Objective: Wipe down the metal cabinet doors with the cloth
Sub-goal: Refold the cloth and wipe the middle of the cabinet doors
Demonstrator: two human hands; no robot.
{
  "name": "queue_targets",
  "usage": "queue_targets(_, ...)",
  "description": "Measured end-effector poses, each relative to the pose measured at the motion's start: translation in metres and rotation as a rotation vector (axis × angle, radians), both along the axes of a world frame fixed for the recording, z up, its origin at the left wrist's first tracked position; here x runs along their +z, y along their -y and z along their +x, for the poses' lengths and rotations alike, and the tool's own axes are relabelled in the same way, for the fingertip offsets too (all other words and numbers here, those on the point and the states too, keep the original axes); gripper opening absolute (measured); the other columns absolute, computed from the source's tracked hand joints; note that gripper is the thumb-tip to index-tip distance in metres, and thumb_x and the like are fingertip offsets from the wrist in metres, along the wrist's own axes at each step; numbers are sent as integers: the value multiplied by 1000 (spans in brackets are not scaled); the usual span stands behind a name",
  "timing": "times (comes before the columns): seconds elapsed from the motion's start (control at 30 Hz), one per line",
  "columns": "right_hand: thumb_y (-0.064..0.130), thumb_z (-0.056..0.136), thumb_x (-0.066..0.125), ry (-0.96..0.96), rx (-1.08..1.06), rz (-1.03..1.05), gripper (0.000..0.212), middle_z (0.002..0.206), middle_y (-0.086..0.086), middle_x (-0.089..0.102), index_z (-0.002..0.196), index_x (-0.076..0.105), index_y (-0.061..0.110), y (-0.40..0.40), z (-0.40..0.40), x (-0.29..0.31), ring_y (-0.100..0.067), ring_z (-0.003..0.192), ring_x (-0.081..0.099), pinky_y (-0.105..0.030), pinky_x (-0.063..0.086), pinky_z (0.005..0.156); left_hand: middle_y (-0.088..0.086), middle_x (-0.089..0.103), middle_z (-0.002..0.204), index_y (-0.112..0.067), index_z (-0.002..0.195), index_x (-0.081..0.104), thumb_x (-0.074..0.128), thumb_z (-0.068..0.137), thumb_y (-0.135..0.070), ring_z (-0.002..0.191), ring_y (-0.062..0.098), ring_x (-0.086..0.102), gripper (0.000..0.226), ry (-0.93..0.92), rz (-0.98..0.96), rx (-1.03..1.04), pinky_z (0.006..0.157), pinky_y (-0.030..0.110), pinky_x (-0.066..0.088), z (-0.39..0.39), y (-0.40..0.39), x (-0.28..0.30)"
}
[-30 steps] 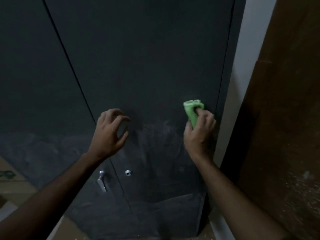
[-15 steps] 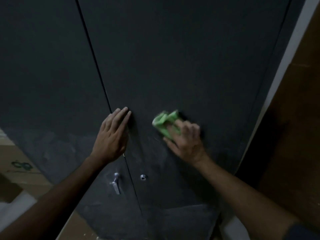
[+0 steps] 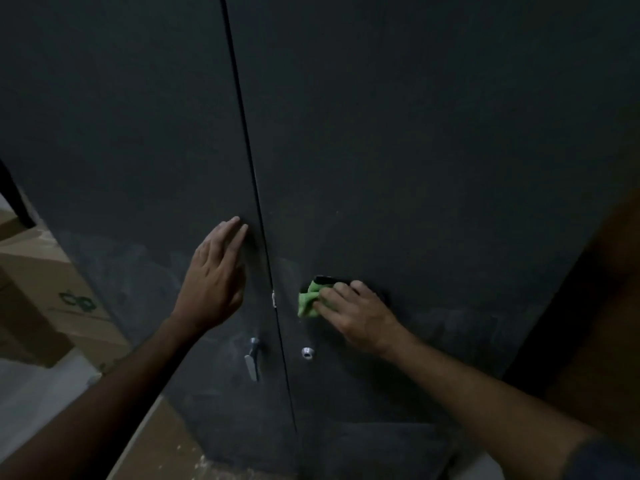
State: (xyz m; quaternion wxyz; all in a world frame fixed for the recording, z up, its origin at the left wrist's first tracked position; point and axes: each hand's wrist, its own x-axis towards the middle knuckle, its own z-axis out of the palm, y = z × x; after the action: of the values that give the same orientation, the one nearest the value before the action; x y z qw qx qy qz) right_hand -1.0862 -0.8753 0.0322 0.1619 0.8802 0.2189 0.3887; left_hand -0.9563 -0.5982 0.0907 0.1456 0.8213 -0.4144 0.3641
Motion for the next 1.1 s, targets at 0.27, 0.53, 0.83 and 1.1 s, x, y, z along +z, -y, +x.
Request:
queue_targets(0.27, 16, 93, 66, 398, -49, 322, 28, 115, -11, 68, 121, 72, 18, -52, 57, 87, -28, 86, 61, -41, 43, 75, 15, 24, 171, -1, 160, 32, 59, 89, -11, 157, 35, 26, 77, 122, 107, -37, 126, 56, 25, 33, -24, -4)
queue_targets(0.53, 19, 99, 59, 165, -1, 99, 22, 113, -6, 66, 118, 70, 19, -72, 58, 65, -23, 85, 59, -39, 39, 75, 13, 14, 174, -7, 165, 22, 50, 104, -38, 161, 34, 13, 74, 261, 176, -87, 130, 55, 16, 74, -35, -13)
queue_targets(0.83, 17, 98, 56, -31, -13, -44, 24, 121, -5, 64, 117, 70, 19, -103, 71, 18, -23, 91, 60, -40, 38, 79, 18, 22, 171, -3, 162, 28, 53, 102, -26, 160, 36, 18, 69, 214, 110, -242, 128, 56, 20, 78, -53, -8)
queue_targets(1.1, 13, 95, 65, 125, 5, 14, 24, 120, -9, 66, 118, 71, 18, -143, 113, 25, -27, 88, 62, -40, 40, 76, 20, 34, 163, -3, 154, 43, 60, 93, -26, 153, 40, 31, 68, -8, -93, -83, 123, 55, 30, 88, -121, -45)
